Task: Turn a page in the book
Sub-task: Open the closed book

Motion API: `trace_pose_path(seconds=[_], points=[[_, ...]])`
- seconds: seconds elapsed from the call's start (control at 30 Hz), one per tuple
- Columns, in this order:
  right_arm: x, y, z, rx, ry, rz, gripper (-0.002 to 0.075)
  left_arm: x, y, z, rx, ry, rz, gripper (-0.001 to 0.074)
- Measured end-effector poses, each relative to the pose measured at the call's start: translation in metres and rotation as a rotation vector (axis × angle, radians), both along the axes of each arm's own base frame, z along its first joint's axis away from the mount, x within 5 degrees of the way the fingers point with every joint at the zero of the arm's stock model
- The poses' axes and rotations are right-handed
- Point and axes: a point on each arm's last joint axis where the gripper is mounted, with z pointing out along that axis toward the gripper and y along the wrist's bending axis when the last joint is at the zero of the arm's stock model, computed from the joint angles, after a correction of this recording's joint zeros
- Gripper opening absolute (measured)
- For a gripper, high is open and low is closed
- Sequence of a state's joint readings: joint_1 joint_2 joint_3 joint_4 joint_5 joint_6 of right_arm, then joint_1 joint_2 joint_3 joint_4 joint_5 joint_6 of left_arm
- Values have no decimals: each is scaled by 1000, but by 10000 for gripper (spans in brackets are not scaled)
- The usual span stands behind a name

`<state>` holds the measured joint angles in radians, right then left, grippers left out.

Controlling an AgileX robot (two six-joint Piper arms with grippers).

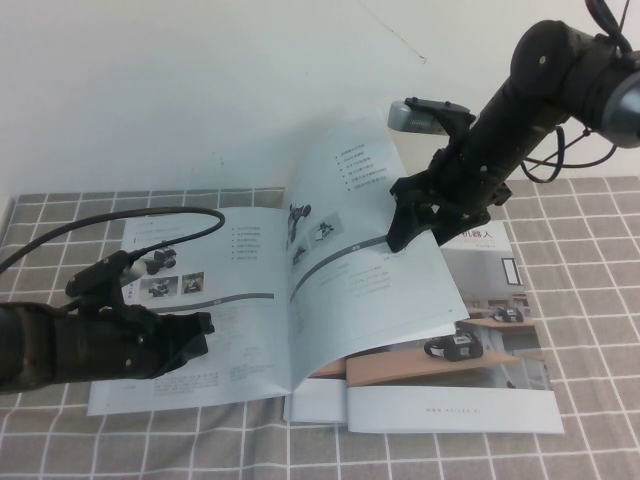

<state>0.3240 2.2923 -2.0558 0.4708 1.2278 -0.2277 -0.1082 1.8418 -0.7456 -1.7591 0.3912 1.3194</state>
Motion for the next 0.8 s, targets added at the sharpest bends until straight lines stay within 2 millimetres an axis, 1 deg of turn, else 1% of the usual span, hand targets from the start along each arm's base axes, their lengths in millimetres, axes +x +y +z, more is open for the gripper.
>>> trace_pose_path(seconds=[0.1,0.23,0.4,0.5,0.8], points=[[-1,1,3,17,1,-2,451,0,0,0,0,0,0,-3],[-3,2,13,37,-12,-4,451,0,0,0,0,0,0,-3],[-7,1,31,56,-43,-4,451,0,0,0,0,0,0,-2],[-9,1,37,70,-49,-4,451,0,0,0,1,-1,-2,-2],[-11,5,42,124,-32,-18,450,0,0,0,1,-1,-2,-2]])
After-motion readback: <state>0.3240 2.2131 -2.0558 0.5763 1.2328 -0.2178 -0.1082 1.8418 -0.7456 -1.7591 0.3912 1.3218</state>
